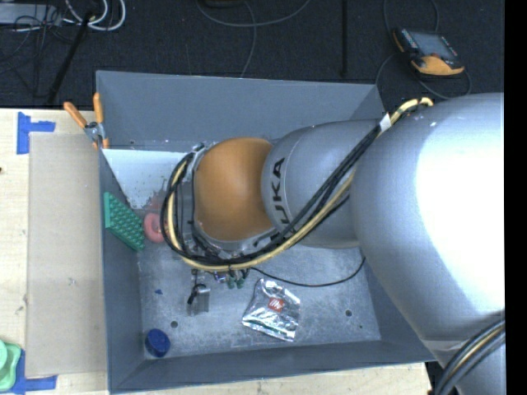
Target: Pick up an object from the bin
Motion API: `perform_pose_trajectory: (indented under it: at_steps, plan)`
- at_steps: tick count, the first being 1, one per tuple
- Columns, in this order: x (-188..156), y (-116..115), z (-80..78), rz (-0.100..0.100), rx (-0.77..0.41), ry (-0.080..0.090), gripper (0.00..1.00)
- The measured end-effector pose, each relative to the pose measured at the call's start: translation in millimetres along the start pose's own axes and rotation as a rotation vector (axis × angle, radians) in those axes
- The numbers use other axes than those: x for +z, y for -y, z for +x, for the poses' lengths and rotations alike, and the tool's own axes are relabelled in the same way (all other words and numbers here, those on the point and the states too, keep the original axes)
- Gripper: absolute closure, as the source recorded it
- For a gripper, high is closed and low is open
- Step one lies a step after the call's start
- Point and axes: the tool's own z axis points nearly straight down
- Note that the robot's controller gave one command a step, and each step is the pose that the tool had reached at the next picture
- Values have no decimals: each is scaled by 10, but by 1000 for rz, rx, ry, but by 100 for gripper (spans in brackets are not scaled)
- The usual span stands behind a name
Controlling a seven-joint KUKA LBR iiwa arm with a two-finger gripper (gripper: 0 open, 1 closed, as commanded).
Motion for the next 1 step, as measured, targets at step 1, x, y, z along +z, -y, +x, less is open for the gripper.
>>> perform_pose_trajectory:
  at_steps: [1]
  plan:
    - [-412, 934, 112, 2, -237, 5, 0]
